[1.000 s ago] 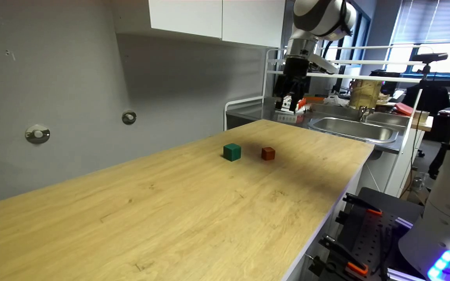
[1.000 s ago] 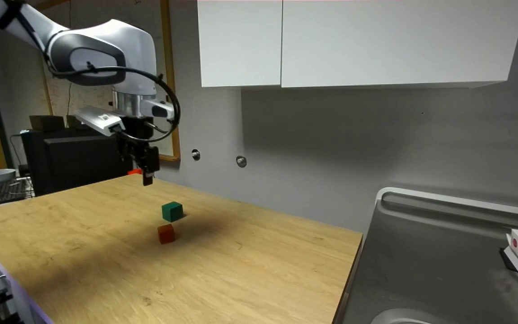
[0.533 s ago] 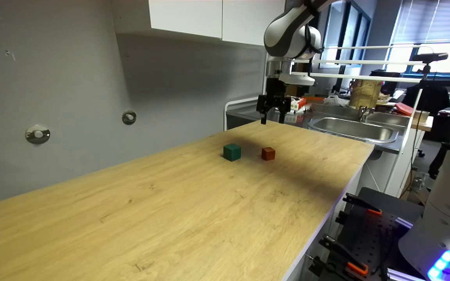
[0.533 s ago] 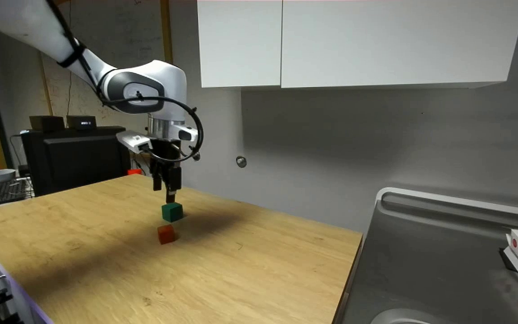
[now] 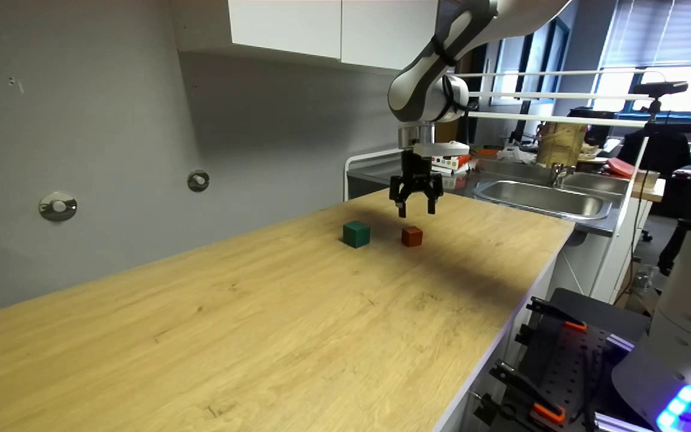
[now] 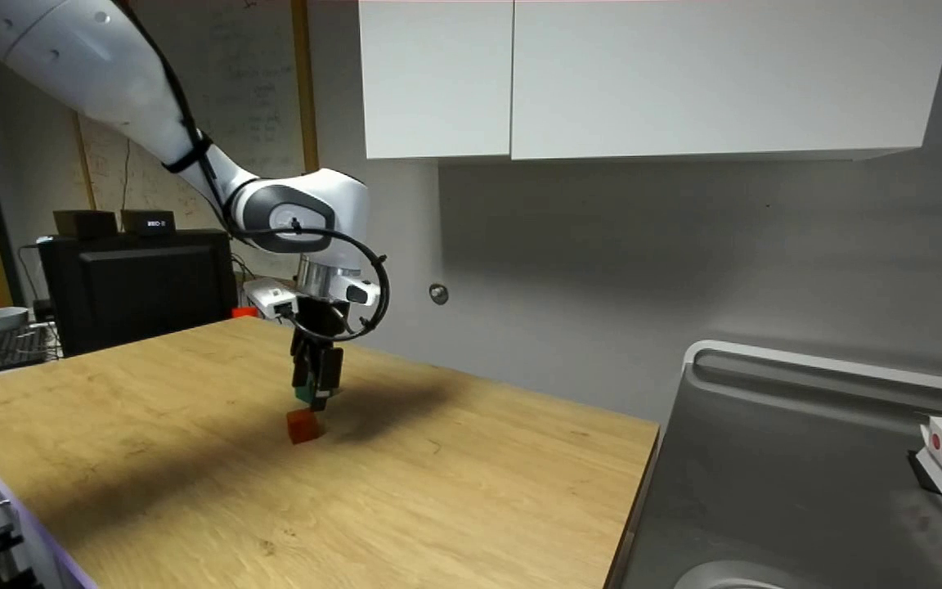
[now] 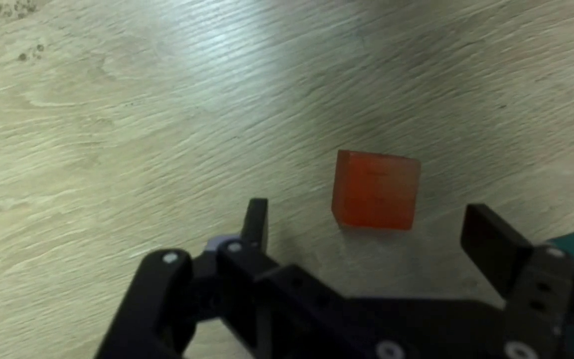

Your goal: Put the orange block on the green block

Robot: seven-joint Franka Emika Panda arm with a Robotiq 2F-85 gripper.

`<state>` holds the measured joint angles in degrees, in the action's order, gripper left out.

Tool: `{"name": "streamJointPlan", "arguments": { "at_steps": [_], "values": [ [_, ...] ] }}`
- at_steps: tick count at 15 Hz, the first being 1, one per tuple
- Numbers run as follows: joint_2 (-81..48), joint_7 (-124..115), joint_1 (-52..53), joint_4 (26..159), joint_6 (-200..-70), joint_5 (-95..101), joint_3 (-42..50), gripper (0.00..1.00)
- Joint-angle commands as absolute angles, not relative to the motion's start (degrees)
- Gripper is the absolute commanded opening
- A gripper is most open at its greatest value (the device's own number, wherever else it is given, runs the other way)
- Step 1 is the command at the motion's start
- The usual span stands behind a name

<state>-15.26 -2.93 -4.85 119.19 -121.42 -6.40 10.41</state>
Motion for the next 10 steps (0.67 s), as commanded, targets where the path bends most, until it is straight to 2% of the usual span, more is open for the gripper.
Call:
{"name": "streamJointPlan", "arguments": {
  "at_steps": [1,8,9,10],
  "values": [
    [-19.1,-4.5,-5.8,115.1,-117.1,-7.5,8.4,1.00],
    [-24.4,-3.4,-7.0,111.2,-112.2,-11.3,6.8,1.00],
    [-24.9,-3.4,-7.1,110.8,-112.0,-11.3,6.8,0.75],
    [-25.4,-3.4,-7.2,110.3,-111.6,-11.3,6.8,0.74]
  ]
}}
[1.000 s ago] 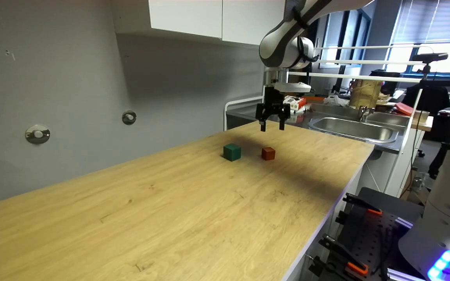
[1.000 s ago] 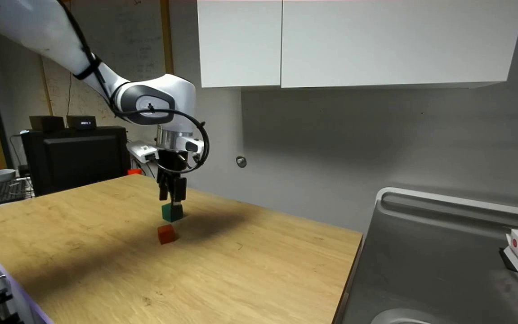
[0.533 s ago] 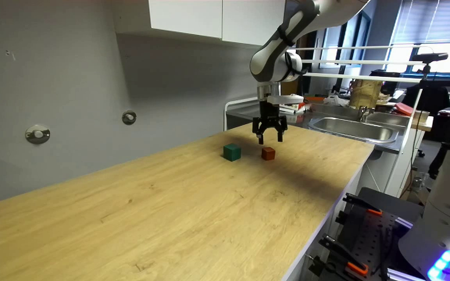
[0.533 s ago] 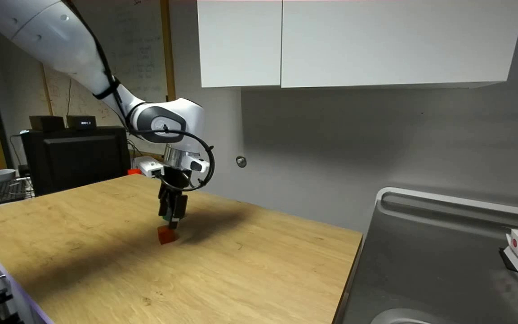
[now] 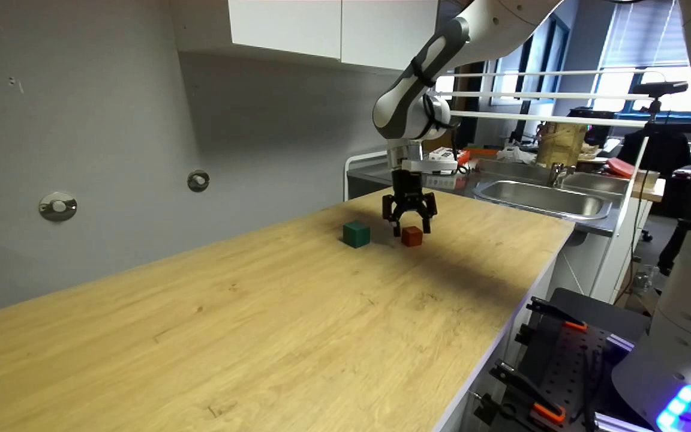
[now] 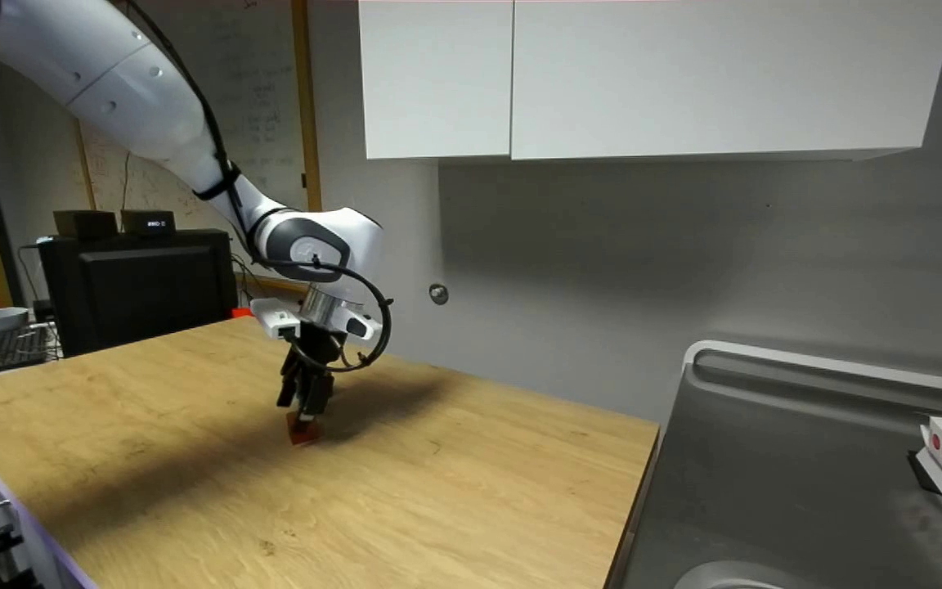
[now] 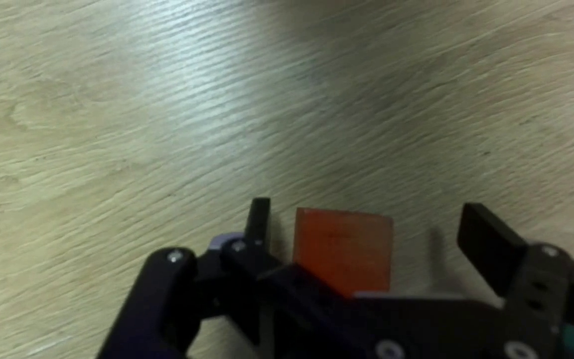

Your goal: Put the orange block on the green block

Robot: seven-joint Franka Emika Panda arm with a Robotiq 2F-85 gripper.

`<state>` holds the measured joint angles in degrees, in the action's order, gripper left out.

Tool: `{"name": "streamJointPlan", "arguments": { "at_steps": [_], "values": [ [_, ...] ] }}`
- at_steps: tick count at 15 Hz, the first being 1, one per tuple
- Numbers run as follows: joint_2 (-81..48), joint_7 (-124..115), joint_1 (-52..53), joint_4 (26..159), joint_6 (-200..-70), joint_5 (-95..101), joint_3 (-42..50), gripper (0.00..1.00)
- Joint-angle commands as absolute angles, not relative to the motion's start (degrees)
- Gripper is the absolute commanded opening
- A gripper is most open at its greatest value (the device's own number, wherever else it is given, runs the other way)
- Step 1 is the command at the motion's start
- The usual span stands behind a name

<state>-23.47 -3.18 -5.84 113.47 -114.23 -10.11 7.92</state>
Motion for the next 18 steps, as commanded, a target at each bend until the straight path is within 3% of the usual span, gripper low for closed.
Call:
{"name": "streamJointPlan", "arguments": {
  "at_steps": [1,5,8,18],
  "values": [
    [-25.7,-3.4,-7.3,110.0,-111.4,-11.4,6.7,0.69],
    [-26.3,-3.4,-7.7,109.1,-111.0,-11.2,6.7,0.35],
    [-25.7,-3.7,-7.4,108.6,-110.9,-10.3,6.9,0.18],
    [-24.3,-5.0,-3.7,98.1,-105.1,-7.0,4.8,0.18]
  ]
}}
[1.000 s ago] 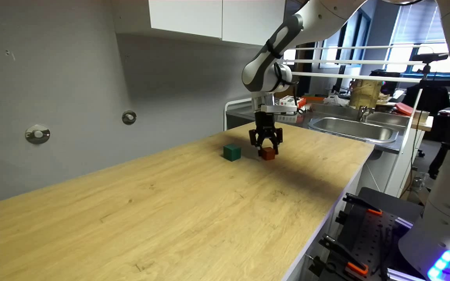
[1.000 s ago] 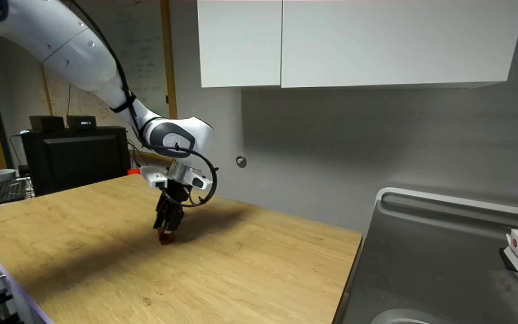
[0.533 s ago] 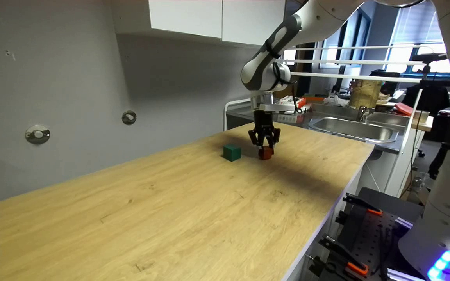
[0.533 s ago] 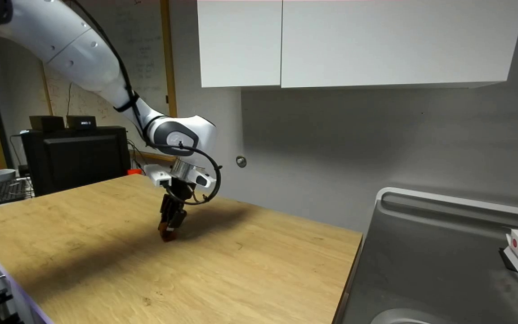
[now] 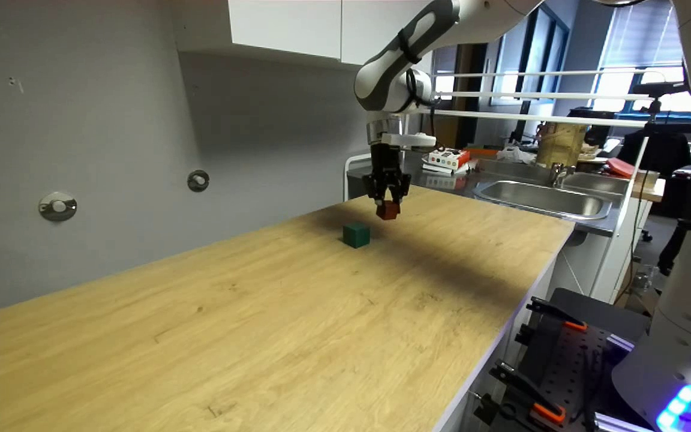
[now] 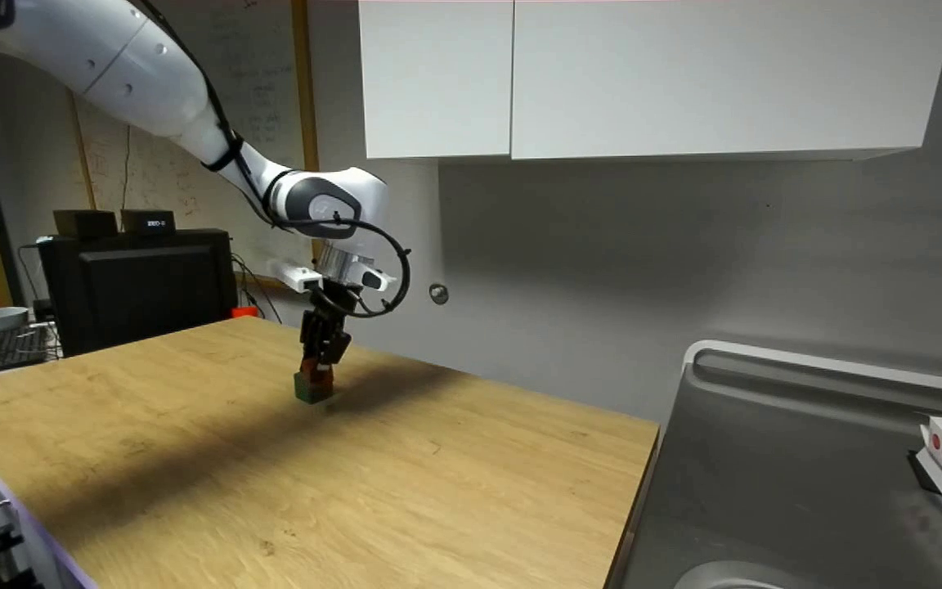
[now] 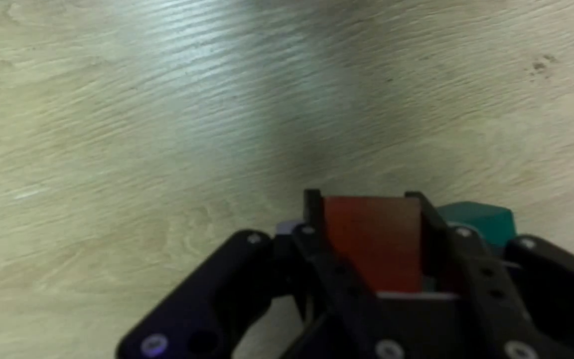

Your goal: Put the orange block on the green block

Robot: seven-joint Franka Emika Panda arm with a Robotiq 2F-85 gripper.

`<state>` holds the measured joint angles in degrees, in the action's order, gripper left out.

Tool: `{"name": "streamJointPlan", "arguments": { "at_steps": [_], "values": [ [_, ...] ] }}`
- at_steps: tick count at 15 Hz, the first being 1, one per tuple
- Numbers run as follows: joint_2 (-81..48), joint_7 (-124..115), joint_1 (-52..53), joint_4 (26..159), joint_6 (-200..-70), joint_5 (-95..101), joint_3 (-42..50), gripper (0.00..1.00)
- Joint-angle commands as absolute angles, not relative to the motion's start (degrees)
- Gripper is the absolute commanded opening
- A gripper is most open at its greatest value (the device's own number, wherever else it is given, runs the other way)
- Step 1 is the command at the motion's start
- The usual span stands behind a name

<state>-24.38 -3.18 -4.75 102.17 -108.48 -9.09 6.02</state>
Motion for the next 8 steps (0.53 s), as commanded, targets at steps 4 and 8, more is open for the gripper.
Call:
{"name": "streamJointPlan", "arguments": {
  "at_steps": [4,8],
  "values": [
    [-25.7,-4.9,-2.1,94.2,-102.8,-6.0,3.8,0.18],
    [-27.7,-5.0,-1.3,92.3,-101.7,-5.6,3.3,0.18]
  ]
}}
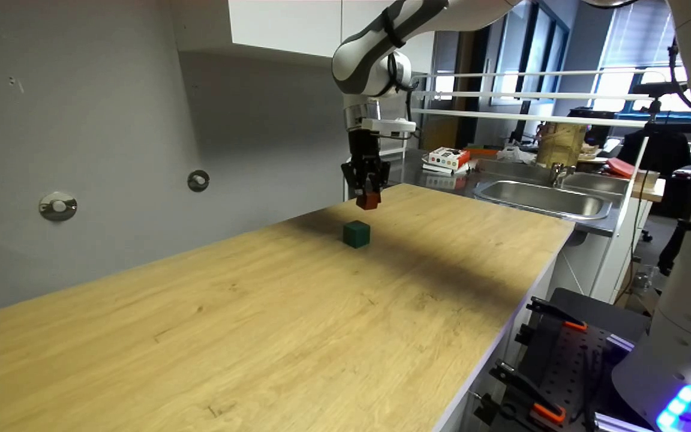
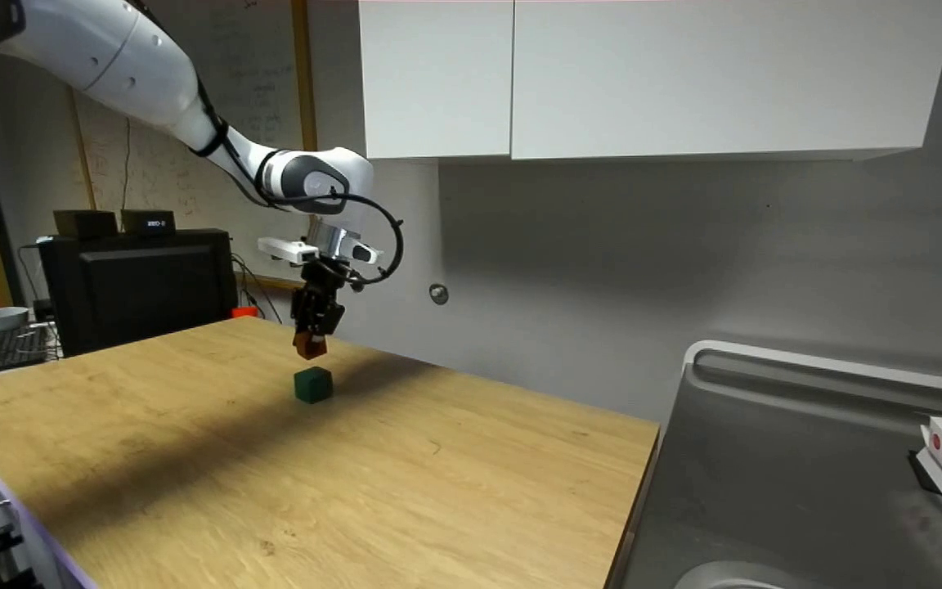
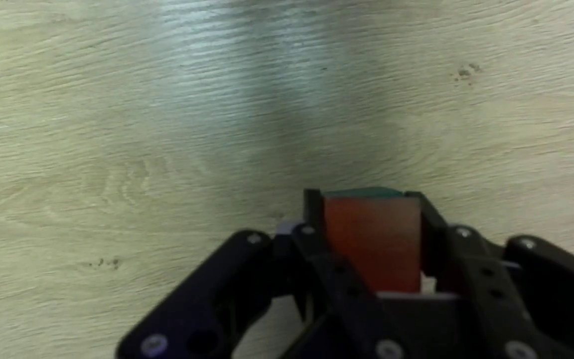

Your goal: Put the orange block on the green block

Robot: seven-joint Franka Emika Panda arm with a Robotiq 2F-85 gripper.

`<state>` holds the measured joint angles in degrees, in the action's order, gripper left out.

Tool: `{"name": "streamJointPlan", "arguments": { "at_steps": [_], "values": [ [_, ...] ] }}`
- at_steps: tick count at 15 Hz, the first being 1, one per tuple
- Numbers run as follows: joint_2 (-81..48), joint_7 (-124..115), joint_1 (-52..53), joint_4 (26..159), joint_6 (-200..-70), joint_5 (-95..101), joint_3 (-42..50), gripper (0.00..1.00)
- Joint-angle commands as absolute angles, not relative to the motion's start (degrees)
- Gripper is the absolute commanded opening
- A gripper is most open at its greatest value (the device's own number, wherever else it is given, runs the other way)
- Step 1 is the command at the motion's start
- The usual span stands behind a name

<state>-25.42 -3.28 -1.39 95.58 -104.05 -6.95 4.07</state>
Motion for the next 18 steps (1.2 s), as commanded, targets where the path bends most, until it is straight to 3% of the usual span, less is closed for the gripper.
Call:
{"name": "streamJointPlan", "arguments": {
  "at_steps": [1,10,11,13,16,18],
  "values": [
    [-28.3,-5.0,-1.1,92.1,-101.6,-5.5,3.2,0.18],
    [-33.2,-5.2,0.1,88.1,-99.1,-5.0,2.6,0.18],
    [-33.6,-5.4,0.2,87.6,-98.6,-4.8,2.7,0.68],
    [-34.2,-5.6,0.2,86.8,-97.8,-4.4,2.8,0.74],
    [-34.8,-5.8,0.0,86.0,-96.9,-4.2,2.8,0.97],
    [-34.7,-5.3,-0.2,85.9,-96.3,-4.4,2.7,1.00]
  ]
}}
